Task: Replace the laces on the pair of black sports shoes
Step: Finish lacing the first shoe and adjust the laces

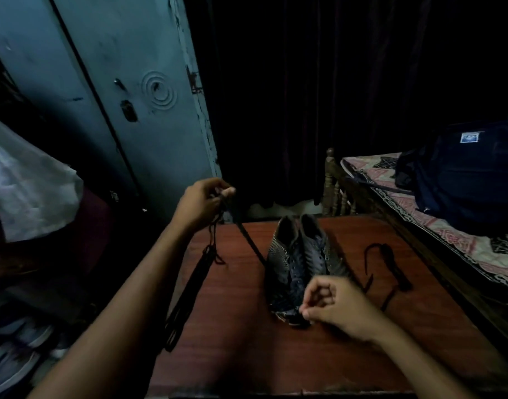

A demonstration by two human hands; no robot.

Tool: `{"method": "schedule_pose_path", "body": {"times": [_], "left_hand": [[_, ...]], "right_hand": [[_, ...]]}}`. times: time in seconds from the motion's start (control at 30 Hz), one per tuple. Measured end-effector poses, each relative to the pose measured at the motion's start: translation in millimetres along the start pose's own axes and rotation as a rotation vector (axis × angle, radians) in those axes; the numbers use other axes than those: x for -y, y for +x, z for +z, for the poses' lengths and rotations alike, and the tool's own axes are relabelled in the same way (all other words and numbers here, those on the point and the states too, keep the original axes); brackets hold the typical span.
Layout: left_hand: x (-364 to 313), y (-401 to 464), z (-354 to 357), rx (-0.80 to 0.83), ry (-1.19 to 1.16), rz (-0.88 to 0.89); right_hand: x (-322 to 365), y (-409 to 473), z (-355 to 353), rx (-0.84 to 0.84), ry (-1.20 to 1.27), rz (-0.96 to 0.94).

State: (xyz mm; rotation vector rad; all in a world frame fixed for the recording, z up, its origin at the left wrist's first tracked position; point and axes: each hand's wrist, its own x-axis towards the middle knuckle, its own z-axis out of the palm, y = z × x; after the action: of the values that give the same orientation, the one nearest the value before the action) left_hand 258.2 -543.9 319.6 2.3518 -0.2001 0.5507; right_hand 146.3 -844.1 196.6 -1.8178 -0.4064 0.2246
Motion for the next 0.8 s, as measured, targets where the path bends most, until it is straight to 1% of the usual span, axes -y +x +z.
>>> {"method": "schedule_pose_path", "body": {"times": [0.07,0.13,0.2,0.23,0.27,0.33,0.4,0.47,0.53,0.6,0.67,0.7,0.8], "left_hand": [[-14,8,5,0.082,-0.006,-0.009],[-27,10,11,0.218,-0.062,-0.083],[-36,8,19,0.325,-0.13,-0.127],[-39,8,21,0.343,-0.151,-0.12],[-41,9,23,0.328,-0.168,-0.103],[-40,14,24,0.226,-0.207,-0.068],[-37,23,22,0.121,-0.219,-0.042],[-35,28,21,0.139,-0.203,-0.028],[-34,30,25,0.196,-0.122,0.004],[-36,31,31,0.205,-0.052,0.04],[-43,33,37,0.204,-0.034,0.02],[-47,35,40,0.203,0.013,-0.013],[-56,46,48,0.196,0.345,-0.101]], "right_hand": [[2,1,7,0.059,-0.023,0.005],[11,4,10,0.099,-0.034,-0.017],[19,8,9,0.099,-0.03,-0.05],[23,10,7,0.088,-0.034,-0.07],[27,12,4,0.081,-0.042,-0.086],[34,15,-4,0.099,-0.038,-0.094],[41,16,-14,0.18,-0.013,-0.076],[46,16,-20,0.281,-0.005,-0.06],[50,15,-22,0.305,0.002,-0.059],[51,15,-22,0.252,0.002,-0.073],[49,17,-22,0.129,-0.013,-0.107],[47,19,-22,0.058,-0.021,-0.124],[36,29,-21,-0.125,-0.042,-0.125]]}}
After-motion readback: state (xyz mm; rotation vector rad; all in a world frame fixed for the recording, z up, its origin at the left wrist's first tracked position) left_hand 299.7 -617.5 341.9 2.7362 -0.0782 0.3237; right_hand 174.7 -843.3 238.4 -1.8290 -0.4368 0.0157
